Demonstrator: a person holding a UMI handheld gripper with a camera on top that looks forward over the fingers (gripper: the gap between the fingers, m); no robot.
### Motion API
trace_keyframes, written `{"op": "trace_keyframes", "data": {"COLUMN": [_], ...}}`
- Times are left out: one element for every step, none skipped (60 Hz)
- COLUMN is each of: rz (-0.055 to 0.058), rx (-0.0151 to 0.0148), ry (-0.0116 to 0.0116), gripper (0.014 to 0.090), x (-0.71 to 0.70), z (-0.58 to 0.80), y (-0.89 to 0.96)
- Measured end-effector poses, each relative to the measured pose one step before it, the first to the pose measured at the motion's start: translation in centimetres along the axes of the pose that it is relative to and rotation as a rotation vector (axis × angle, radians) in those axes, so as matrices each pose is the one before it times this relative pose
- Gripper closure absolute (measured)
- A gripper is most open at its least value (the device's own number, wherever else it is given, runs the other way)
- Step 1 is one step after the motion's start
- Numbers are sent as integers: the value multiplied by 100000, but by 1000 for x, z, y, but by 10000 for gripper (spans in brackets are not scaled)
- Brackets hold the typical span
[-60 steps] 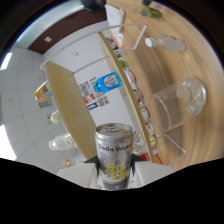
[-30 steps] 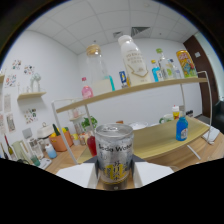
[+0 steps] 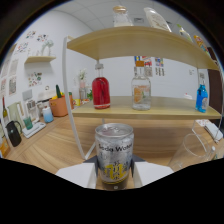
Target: Make me a cup of Mojito.
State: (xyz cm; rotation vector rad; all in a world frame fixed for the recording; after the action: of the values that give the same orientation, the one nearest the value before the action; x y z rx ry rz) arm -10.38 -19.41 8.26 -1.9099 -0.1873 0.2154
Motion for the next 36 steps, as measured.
{"op": "trace_keyframes", "data": {"rz": [-279, -250, -183, -79, 76, 65, 170, -38, -16, -52, -70, -96, -215, -275, -327, -326, -352, -269, -113, -66, -131, -75, -174, -54, 64, 77, 29, 270, 65, 133, -88, -116, -14, 83, 49, 34], "rx": [-148, -353, -427, -193, 989, 26, 217, -68, 125, 140, 209, 175, 242, 127, -1, -24, -75, -107, -75, -101, -229, -338, -218, -222, -389, -411, -404, -447, -747, -710, -898, -841, -720, -550, -524, -454], "ry": [199, 191, 307, 101, 109, 215, 188, 212, 180, 248, 286, 266, 250, 252, 230, 229, 142, 94, 208, 220, 185, 94, 225, 249, 333, 513, 487, 442, 627, 502, 241, 198, 263, 211, 184, -58], "gripper": [537, 536, 536, 533, 536, 534, 535, 535, 532, 529, 530, 527, 525, 523, 523, 521, 520, 517, 516, 516, 513, 511, 511, 510, 506, 500, 489, 477, 458, 442, 427, 399, 350, 304, 261, 225], "x": [10, 24, 30, -15, 1, 14, -2, 19, 13, 16, 7, 15, 5, 5, -22, -17, -16, -11, -1, 1, 0, -39, 38, 38, 12, 94, 92, 48, 110, 1, 13, 33, 32, 10, -14, -65], "z": [63, 29, -1, -23, -13, -19, -35, -42, -23, -29, -71, 4, -32, -36, -41, -53, -81, -72, -88, -91, -93, -126, -36, -75, -113, -80, -12, -114, -10, -116, -99, -116, -165, -202, -235, -285], "y": [140, 145, 221, 22, -107, 90, -2, 49, -12, 7, 33, 19, 7, 14, 37, 35, 56, 69, 68, 75, 93, 184, 6, 13, 104, 15, -38, 80, 2, 103, 55, 9, -30, -79, -97, -123]}}
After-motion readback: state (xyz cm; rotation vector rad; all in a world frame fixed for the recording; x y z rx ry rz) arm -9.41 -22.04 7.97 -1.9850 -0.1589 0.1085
